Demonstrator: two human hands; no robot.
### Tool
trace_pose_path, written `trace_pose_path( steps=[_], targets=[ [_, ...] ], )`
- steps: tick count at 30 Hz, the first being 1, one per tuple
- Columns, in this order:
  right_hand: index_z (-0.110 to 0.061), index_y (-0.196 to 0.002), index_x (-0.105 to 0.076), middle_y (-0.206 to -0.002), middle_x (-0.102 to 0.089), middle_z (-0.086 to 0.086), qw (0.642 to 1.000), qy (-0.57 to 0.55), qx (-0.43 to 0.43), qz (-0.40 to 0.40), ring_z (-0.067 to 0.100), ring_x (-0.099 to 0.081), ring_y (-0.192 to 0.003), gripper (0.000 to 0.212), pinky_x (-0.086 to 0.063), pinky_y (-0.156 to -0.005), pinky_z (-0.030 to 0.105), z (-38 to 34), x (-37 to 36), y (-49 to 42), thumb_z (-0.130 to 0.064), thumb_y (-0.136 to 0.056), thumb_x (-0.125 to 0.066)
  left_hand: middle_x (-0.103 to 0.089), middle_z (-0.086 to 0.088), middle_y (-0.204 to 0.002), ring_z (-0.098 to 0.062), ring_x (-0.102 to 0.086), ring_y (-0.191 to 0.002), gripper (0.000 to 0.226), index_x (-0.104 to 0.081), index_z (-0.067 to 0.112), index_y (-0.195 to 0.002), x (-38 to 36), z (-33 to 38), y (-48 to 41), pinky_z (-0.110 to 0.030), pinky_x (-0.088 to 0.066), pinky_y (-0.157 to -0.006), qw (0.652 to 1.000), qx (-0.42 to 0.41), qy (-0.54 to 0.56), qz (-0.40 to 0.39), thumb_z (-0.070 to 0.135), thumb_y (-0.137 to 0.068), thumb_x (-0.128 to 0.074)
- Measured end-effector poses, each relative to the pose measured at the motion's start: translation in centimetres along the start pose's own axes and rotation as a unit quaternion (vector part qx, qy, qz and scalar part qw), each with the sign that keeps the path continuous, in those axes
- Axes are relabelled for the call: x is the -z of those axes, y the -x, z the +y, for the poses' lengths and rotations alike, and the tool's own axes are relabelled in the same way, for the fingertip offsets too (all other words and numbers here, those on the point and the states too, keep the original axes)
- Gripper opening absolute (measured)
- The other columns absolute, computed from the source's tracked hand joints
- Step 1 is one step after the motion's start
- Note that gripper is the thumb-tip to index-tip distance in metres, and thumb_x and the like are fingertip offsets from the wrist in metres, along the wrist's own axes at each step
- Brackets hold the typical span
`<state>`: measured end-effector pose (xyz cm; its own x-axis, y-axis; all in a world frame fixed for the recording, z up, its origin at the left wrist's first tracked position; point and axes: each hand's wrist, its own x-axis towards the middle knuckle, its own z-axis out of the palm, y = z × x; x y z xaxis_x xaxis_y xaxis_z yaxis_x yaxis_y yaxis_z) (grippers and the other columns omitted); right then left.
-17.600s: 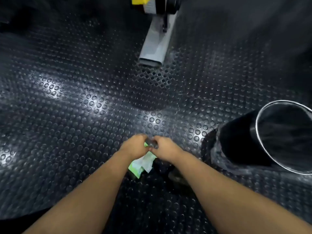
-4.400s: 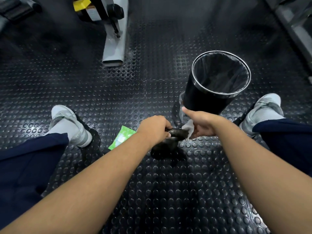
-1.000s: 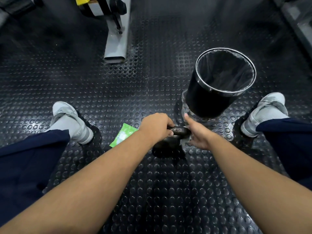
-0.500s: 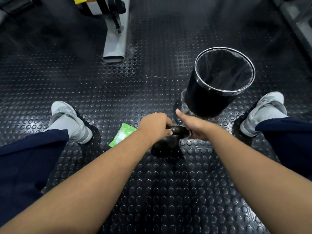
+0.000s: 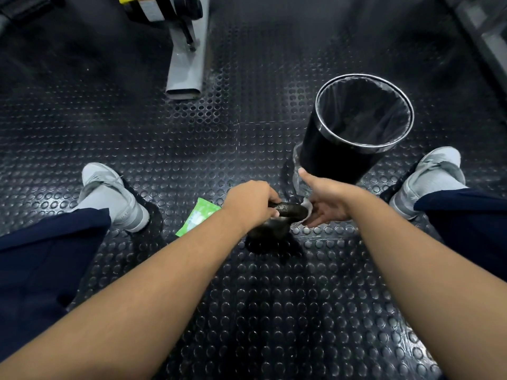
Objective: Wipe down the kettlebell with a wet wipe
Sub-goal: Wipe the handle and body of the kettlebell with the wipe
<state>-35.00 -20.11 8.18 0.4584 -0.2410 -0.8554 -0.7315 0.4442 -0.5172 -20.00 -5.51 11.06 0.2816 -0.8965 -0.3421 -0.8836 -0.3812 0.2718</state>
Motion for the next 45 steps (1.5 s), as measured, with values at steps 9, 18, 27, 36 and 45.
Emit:
trace_pose_path(
  steps=[9, 18, 27, 36, 45],
  targets=[
    [-0.012, -0.134, -0.064, -0.122, -0.075, 0.013, 0.988, -0.152, 0.039, 0.012, 0.029, -0.071, -0.115, 0.097, -0.051, -0.102, 0.043, 5.6, -2.6, -2.3, -0.087, -0.091, -0.021, -0.069, 0.017, -0.118, -0.014, -0.064, -0.11, 0.036, -0.07, 0.045, -0.121, -0.2, -0.3, -0.2, -0.029, -0.047, -0.081, 1.0, -0.004, 0.005, 0.0, 0.046, -0.086, -0.077],
    [-0.024, -0.15, -0.036, -0.109, -0.07, 0.017, 1.0, -0.001, 0.004, -0.018, 0.035, -0.071, -0.094, 0.075, -0.056, -0.089, 0.05, -0.2, 0.2, 0.4, -0.077, -0.098, -0.027, -0.07, 0.016, -0.113, -0.014, -0.065, -0.107, 0.034, -0.071, 0.047, -0.118, -0.4, -0.2, -0.1, -0.031, -0.051, -0.083, 1.0, 0.002, 0.002, 0.001, 0.048, -0.085, -0.076],
    [-0.018, -0.13, -0.063, -0.114, -0.078, 0.007, 0.991, -0.115, 0.038, 0.055, 0.026, -0.072, -0.108, 0.087, -0.054, -0.099, 0.046, 5.0, -3.2, -2.0, -0.086, -0.092, -0.024, -0.069, 0.018, -0.119, -0.012, -0.065, -0.11, 0.035, -0.07, 0.045, -0.122, -0.4, -0.2, -0.1, -0.029, -0.05, -0.082, 1.0, -0.004, -0.001, 0.006, 0.046, -0.087, -0.075],
    [-0.016, -0.148, -0.038, -0.116, -0.073, 0.025, 1.0, 0.013, 0.008, 0.025, 0.043, -0.074, -0.097, 0.071, -0.061, -0.086, 0.051, 0.2, -1.0, -0.2, -0.07, -0.102, -0.032, -0.069, 0.017, -0.111, -0.013, -0.065, -0.102, 0.033, -0.071, 0.047, -0.12, -0.2, -0.2, 0.0, -0.028, -0.043, -0.072, 1.0, -0.003, 0.002, 0.008, 0.047, -0.087, -0.075],
    [-0.019, -0.137, -0.057, -0.11, -0.078, 0.011, 0.994, -0.055, 0.029, 0.087, 0.031, -0.074, -0.101, 0.089, -0.055, -0.101, 0.05, 4.3, -3.4, -2.1, -0.088, -0.089, -0.028, -0.07, 0.018, -0.116, -0.013, -0.065, -0.108, 0.034, -0.07, 0.047, -0.12, -0.4, -0.2, 0.0, -0.027, -0.045, -0.075, 1.0, -0.002, 0.006, 0.013, 0.047, -0.086, -0.076]
  ],
)
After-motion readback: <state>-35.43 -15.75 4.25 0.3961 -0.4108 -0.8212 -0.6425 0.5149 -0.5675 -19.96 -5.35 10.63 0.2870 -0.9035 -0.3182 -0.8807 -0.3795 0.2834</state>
